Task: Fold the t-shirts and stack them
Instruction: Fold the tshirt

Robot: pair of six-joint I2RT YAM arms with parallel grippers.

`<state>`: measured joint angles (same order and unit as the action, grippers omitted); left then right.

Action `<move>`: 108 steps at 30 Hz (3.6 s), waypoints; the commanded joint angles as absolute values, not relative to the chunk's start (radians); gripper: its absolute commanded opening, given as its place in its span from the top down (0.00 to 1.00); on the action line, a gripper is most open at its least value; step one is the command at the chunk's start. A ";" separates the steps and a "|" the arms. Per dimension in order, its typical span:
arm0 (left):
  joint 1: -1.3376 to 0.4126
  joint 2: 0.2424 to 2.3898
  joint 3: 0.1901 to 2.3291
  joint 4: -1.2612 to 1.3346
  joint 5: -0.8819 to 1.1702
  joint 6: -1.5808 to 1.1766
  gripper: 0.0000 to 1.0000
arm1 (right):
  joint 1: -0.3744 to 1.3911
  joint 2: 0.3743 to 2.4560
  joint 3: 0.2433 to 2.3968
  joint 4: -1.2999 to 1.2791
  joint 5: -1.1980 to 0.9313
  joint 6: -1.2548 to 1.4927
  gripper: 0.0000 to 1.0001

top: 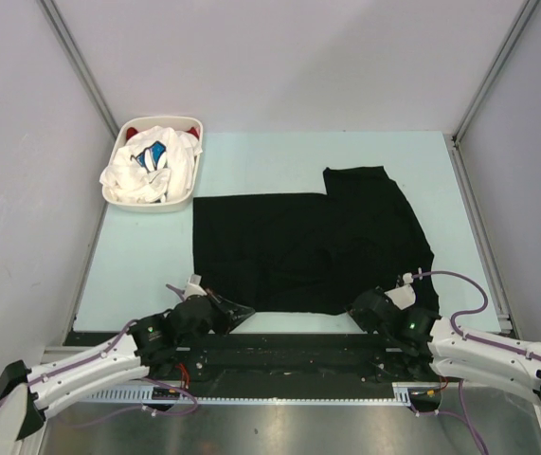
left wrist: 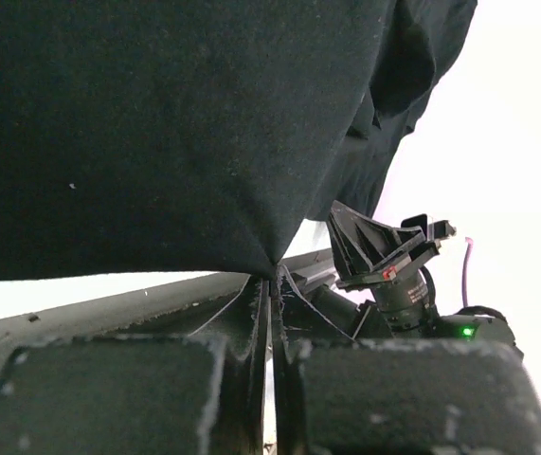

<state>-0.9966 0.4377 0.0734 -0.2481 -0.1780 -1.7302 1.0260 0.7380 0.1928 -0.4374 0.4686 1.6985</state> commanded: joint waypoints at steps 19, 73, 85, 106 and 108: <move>-1.066 0.370 0.109 -0.791 -0.304 -1.804 0.36 | 1.178 0.778 0.253 -0.764 0.482 1.830 1.00; -0.446 1.212 0.376 0.273 0.288 -1.143 0.00 | -0.144 1.284 0.649 -0.701 0.167 0.682 0.05; -0.410 1.327 0.296 0.459 0.463 -1.173 0.00 | -0.087 1.324 0.649 -0.732 0.291 0.761 0.59; -0.383 1.241 0.278 0.373 0.448 -1.094 0.00 | -0.161 1.362 0.792 -0.756 0.529 0.675 0.98; -0.380 1.239 0.278 0.364 0.445 -1.088 0.00 | -0.161 1.362 0.796 -0.747 0.566 0.660 0.83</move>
<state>-0.3927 1.2621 0.2840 0.3786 0.4339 -1.1297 -0.1490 1.3586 0.7582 -0.7387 0.4316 0.7025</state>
